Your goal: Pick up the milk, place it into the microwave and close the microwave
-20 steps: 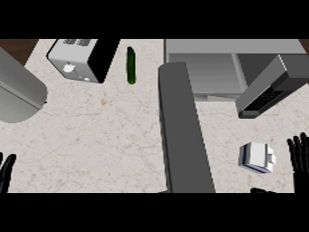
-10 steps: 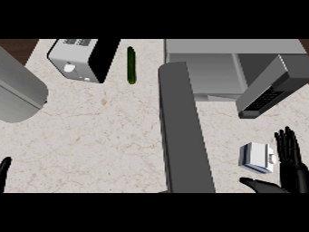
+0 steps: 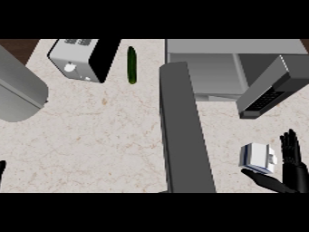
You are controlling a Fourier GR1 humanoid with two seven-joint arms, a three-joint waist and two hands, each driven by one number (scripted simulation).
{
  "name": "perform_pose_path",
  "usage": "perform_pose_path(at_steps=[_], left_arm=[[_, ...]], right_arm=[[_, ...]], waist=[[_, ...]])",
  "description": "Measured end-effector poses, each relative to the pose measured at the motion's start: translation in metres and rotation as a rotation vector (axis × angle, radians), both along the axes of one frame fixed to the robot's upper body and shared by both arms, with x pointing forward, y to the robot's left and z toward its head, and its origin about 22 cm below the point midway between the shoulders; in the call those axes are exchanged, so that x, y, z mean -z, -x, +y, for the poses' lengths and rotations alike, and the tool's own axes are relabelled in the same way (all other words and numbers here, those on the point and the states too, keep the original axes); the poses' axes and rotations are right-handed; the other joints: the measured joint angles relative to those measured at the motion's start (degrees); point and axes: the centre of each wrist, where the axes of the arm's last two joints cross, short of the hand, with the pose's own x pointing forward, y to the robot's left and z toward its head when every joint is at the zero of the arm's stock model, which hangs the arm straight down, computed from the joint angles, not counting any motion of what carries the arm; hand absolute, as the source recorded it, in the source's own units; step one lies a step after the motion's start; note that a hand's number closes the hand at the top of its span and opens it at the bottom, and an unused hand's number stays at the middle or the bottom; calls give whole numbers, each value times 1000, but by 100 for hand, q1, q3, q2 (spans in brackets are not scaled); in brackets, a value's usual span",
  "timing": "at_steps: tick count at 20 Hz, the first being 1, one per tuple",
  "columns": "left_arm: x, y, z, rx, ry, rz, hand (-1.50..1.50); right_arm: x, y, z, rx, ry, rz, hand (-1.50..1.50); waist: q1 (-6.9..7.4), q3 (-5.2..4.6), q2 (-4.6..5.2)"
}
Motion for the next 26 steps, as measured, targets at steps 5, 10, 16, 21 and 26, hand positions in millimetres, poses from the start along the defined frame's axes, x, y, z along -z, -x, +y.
perform_pose_path(at_steps=[5, 10, 16, 21, 26], left_arm=[[-1, -2, -3, 6, -1, 4, -150], [3, -4, -4, 5, 6, 9, -150], [6, -4, -4, -1, 0, 19, -150], [5, -4, -1, -3, 12, 8, -150], [3, -7, -2, 3, 17, 16, -150]], right_arm=[[13, 2, -20, 8, 7, 15, -150], [21, 8, -23, -178, -112, 41, -150], [21, 0, -12, -308, -181, 29, 150], [15, -16, 2, -234, -98, -70, 150], [5, -26, 9, -201, -112, -159, 150]], waist=[[4, 2, 2], [23, 8, 9], [1, 6, 0], [-16, 0, -7], [-40, -3, -11]])
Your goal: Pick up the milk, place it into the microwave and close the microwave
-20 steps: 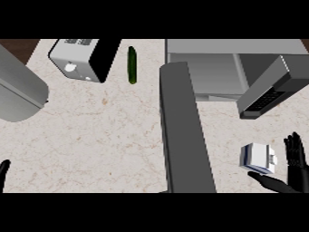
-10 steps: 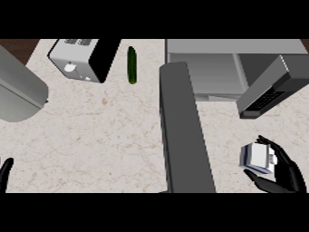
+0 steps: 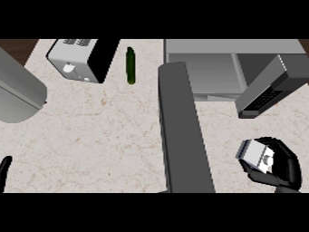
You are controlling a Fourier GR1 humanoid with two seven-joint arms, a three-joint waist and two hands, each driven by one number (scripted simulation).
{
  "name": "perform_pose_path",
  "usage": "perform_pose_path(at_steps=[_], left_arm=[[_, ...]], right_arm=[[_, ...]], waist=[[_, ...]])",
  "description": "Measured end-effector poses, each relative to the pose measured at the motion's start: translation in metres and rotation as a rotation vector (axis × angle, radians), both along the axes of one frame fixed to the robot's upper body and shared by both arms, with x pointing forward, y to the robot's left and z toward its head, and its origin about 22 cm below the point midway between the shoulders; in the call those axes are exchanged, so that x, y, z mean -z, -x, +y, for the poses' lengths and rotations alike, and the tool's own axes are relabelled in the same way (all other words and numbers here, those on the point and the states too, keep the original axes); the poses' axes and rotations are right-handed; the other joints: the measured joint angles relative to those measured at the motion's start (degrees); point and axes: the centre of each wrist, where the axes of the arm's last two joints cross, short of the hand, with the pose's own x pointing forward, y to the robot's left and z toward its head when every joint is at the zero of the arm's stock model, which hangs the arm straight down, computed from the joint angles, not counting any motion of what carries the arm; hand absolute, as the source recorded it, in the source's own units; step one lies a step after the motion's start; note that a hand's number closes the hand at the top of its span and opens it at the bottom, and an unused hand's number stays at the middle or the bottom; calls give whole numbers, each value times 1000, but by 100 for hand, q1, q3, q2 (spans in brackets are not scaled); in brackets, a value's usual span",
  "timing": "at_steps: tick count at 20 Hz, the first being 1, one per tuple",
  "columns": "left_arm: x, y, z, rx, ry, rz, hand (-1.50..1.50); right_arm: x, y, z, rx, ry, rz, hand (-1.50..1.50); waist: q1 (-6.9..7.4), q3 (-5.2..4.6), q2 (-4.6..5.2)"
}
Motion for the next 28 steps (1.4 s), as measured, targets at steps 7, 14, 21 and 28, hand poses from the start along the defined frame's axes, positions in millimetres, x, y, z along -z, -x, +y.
perform_pose_path(at_steps=[7, 14, 21, 28], left_arm=[[8, -3, 10, 11, 2, 2, -150], [13, 2, 12, 17, 17, 2, -150], [14, 7, 14, 7, 24, 6, -150], [6, 11, 12, 0, 18, 15, -150]], right_arm=[[-20, -20, 9, -68, -5, -71, 150], [-46, -43, 12, -182, -40, -91, 150], [-84, -58, 50, -251, -21, -130, 150], [-117, -89, 80, -223, 83, -117, 150]], waist=[[9, -1, 2], [8, -3, -4], [-7, -4, -8], [27, -2, 1]])
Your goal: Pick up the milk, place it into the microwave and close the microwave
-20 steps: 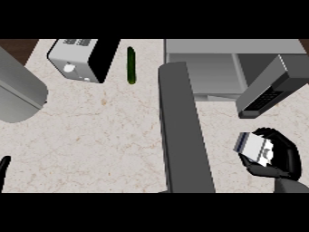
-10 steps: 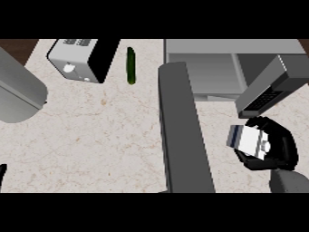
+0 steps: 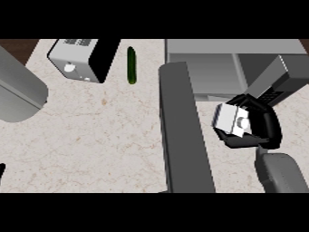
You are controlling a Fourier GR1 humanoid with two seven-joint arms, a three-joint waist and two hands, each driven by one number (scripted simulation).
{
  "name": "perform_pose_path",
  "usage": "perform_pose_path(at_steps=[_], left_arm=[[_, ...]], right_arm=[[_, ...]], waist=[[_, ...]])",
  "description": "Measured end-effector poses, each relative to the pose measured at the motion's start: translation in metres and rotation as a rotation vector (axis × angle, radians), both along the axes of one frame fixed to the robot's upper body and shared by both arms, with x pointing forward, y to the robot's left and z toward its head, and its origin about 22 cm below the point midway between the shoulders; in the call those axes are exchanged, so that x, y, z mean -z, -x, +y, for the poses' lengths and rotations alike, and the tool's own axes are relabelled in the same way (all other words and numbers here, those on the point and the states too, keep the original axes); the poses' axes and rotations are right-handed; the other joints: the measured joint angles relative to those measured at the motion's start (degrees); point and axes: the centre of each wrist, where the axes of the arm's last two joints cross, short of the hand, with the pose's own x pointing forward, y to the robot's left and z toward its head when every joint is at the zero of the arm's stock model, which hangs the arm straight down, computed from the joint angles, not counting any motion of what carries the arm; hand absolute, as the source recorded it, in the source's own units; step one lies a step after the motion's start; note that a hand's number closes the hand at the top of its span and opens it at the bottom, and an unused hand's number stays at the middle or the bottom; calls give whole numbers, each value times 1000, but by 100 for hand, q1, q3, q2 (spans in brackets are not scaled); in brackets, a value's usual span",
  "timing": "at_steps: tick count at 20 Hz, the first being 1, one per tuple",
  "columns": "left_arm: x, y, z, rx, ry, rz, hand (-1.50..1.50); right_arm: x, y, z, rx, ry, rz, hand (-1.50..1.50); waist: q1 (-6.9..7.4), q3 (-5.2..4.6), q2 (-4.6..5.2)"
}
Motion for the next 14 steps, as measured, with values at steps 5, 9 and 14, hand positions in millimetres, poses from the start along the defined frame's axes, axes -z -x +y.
perform_pose_path(at_steps=[5, 9, 14], left_arm=[[7, -3, 9, -3, 4, 7, -150], [8, -4, 13, 4, 2, 5, -150], [12, -8, 21, 15, 4, 9, -150]], right_arm=[[-11, -35, 29, 27, 43, 37, 150], [-21, -68, 29, 36, 66, 57, 150], [-27, -100, 43, 34, 84, 63, 150]], waist=[[35, 0, 12], [78, 3, 27], [132, 5, 49]])
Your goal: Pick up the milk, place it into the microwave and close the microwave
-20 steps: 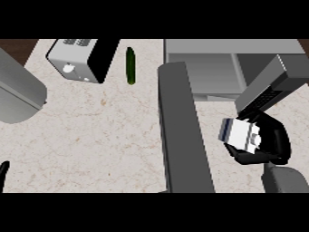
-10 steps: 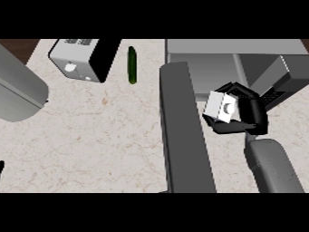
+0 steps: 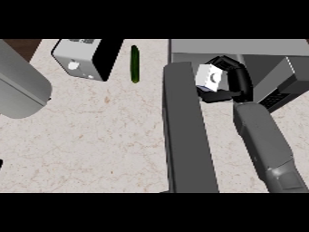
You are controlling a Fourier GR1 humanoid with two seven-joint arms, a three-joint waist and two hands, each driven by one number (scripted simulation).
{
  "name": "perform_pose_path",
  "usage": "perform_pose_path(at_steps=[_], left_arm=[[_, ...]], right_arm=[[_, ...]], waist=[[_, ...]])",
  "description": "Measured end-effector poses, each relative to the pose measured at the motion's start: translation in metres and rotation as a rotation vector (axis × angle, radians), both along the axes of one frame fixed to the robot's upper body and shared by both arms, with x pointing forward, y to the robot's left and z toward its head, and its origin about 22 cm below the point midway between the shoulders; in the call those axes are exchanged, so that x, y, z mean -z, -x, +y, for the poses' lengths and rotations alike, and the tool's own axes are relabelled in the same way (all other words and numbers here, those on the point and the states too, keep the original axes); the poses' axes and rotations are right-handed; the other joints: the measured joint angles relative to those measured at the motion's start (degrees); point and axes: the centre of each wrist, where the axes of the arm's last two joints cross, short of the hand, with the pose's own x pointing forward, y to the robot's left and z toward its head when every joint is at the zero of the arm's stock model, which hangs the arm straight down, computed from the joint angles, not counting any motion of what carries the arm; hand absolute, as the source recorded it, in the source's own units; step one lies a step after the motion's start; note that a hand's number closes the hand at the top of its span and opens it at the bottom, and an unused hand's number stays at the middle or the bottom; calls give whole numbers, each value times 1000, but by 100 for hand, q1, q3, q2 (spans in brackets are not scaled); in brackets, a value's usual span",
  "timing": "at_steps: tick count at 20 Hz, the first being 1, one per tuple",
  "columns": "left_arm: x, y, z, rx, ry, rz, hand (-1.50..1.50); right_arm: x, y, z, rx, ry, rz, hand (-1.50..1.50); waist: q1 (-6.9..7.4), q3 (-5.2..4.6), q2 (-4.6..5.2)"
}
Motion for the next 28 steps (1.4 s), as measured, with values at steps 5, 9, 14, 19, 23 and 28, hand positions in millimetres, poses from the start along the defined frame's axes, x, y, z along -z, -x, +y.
perform_pose_path(at_steps=[5, 9, 14, 19, 23, 28], left_arm=[[-1, -10, -1, 27, -3, -9, -150], [-4, -13, 0, 42, -3, -25, -150], [-8, -21, -6, 72, -4, -45, -150], [-8, -27, -8, 98, -4, -44, -150], [-10, -31, -8, 110, -22, -50, -150], [-13, -36, -8, 105, -51, -55, -150]], right_arm=[[-6, -20, 4, 16, 33, -2, 150], [-23, -34, 3, 42, 72, -18, 150], [-31, -41, 4, 87, 143, -47, 150], [-40, -47, 3, 147, 182, -55, 150], [-49, -51, 4, 254, 160, -43, 150], [-53, -53, -5, 419, 195, -65, -150]], waist=[[101, 5, 51], [202, 8, 95], [329, 11, 167], [439, 14, 231], [557, 17, 291], [651, 20, 357]])
